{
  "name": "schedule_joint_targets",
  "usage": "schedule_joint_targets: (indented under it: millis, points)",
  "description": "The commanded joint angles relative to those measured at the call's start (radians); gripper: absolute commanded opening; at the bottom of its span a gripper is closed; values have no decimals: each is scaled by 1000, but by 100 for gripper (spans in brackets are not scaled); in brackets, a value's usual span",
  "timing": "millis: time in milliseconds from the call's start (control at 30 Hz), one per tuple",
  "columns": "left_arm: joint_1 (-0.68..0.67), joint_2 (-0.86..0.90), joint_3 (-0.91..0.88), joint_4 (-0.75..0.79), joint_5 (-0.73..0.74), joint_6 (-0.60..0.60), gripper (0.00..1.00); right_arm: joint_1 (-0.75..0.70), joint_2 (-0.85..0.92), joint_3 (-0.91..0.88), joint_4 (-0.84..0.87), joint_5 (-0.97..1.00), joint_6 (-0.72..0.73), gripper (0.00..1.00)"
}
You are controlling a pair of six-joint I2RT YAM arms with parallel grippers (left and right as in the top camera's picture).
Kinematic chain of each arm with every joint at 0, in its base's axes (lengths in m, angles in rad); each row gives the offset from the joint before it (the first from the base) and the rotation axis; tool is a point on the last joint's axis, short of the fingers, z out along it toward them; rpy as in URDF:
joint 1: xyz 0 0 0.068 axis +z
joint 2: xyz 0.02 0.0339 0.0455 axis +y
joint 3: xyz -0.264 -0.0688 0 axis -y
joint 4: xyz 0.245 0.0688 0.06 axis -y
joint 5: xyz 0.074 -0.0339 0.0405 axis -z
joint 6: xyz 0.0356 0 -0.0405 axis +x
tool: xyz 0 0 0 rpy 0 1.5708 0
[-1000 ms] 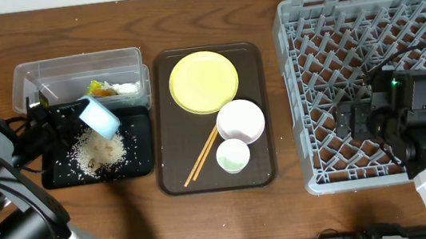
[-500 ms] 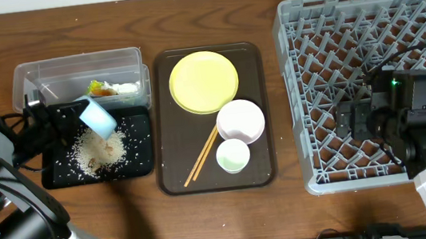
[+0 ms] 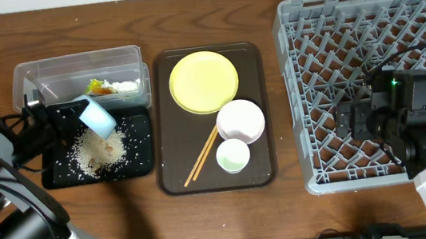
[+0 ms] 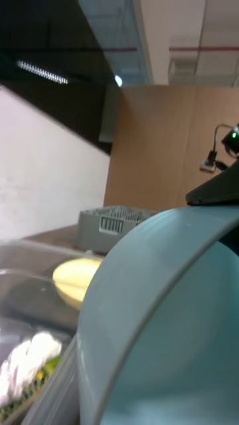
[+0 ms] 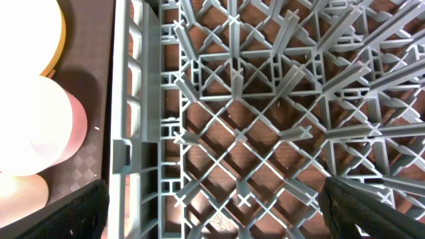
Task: Sort waste into correct bins and load items into the dishwasher rack
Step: 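Tilt blue bowl over black tray to pour out rice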
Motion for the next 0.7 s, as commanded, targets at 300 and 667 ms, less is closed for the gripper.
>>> schedule_joint_targets:
  millis: [300, 667]
  points:
    - [13, -19, -1, -43, -41, -3, 6, -15, 0, 20, -1, -8, 10, 99]
    - [-124, -117, 0, -154, -314, 61, 6, -15, 0, 20, 0, -8, 10, 99]
